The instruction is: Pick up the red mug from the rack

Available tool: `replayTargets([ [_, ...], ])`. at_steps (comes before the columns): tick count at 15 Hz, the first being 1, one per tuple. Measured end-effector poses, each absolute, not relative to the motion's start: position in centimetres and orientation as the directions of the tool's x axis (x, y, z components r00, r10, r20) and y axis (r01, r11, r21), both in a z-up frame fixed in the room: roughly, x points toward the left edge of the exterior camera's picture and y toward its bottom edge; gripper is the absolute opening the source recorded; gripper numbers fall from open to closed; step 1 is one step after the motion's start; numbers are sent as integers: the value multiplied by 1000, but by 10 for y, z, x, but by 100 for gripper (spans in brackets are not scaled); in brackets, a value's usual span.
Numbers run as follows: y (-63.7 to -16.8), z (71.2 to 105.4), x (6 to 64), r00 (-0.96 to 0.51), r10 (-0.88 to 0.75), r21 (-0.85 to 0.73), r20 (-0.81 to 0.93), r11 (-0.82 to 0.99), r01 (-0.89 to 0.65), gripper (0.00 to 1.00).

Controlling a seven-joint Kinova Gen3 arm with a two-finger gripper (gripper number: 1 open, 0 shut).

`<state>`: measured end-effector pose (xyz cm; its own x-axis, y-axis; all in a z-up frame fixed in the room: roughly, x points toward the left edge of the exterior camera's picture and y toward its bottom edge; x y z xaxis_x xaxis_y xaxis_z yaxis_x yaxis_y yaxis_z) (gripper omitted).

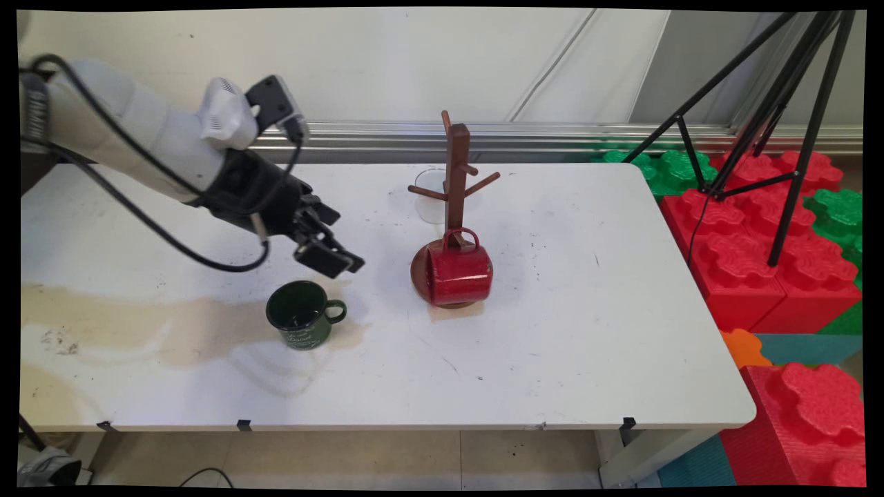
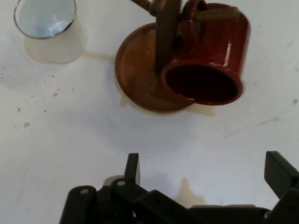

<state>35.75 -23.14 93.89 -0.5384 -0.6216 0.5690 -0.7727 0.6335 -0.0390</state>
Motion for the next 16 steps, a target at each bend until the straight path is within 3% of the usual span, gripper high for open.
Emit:
replayTargets([
  [7,-213,962,378,-670,-540,-143,510,715,-685,100],
  [16,-207,966,380,-693,-525,-162,494,728,-666,100],
])
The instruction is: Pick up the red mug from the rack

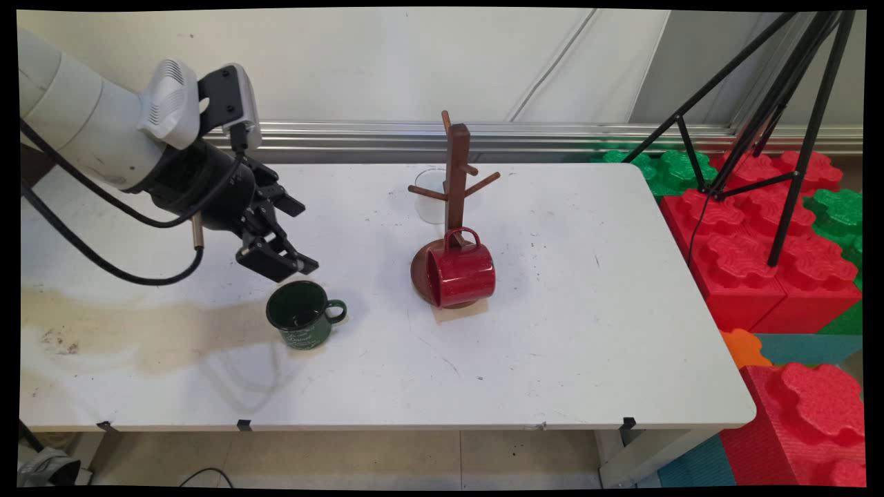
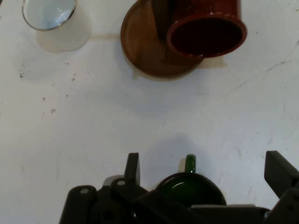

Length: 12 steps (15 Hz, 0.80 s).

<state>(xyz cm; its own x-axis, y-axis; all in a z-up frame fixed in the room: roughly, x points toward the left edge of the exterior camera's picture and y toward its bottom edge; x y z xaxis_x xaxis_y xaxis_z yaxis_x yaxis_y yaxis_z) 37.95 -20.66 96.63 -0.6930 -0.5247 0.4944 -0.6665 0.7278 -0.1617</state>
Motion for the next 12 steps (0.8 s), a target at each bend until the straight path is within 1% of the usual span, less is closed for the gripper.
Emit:
replayTargets([
  [8,-207,954,354,-633,-566,-124,528,687,-716,100],
  [12,-212,941,336,-585,-593,-95,553,653,-751,100],
])
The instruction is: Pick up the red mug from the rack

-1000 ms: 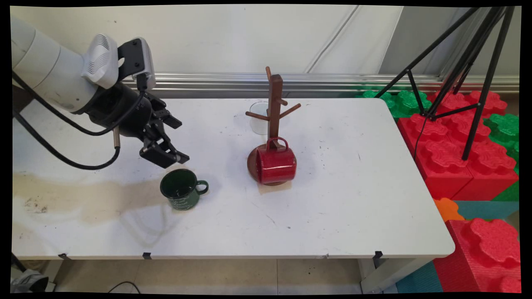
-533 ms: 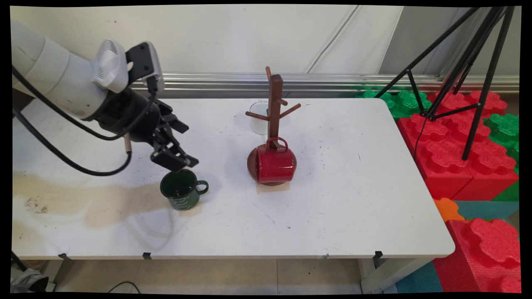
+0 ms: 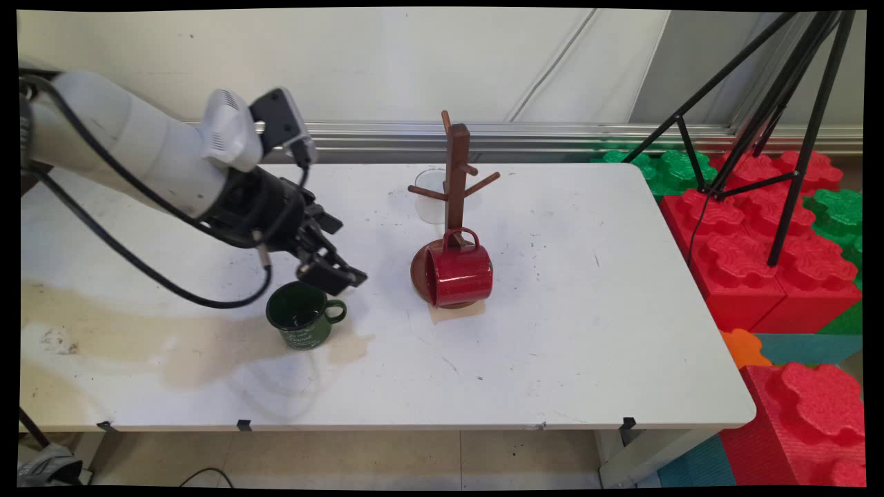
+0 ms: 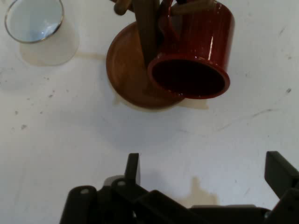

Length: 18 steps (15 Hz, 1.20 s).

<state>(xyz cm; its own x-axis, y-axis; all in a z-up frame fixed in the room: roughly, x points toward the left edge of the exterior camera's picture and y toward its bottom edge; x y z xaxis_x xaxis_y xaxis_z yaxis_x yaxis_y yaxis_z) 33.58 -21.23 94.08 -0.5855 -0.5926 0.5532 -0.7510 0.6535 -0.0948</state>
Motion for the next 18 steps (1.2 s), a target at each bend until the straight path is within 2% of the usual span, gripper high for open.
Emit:
replayTargets([
  [18,-246,872,277,-358,-683,74,636,516,-853,100],
])
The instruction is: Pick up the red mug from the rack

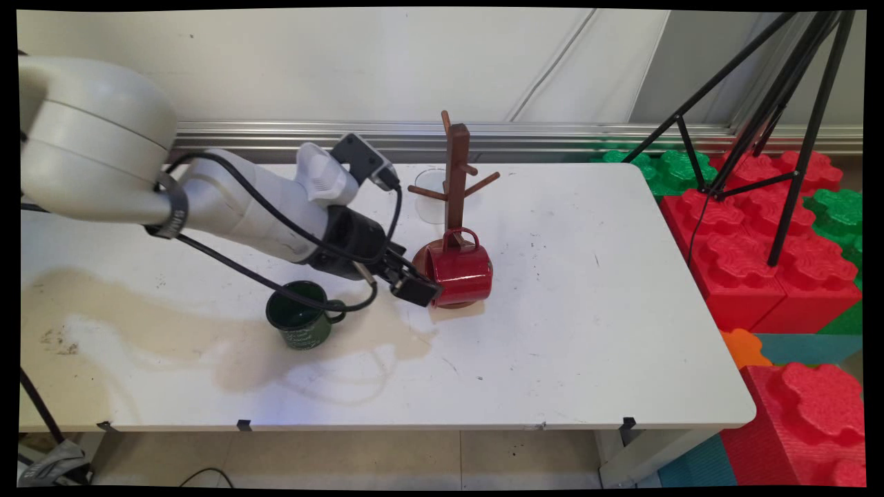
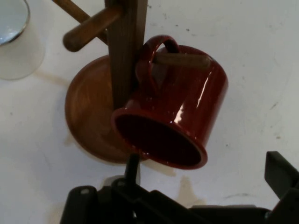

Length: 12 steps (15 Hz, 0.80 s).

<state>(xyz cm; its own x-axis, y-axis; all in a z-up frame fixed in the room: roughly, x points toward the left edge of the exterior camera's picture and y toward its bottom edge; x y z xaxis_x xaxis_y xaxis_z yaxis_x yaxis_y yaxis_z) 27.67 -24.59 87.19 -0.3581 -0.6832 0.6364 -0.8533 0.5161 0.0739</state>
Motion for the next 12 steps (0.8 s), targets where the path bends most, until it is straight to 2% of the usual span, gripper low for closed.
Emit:
replayTargets([
  [12,-267,830,259,-227,-716,182,661,446,-877,100],
])
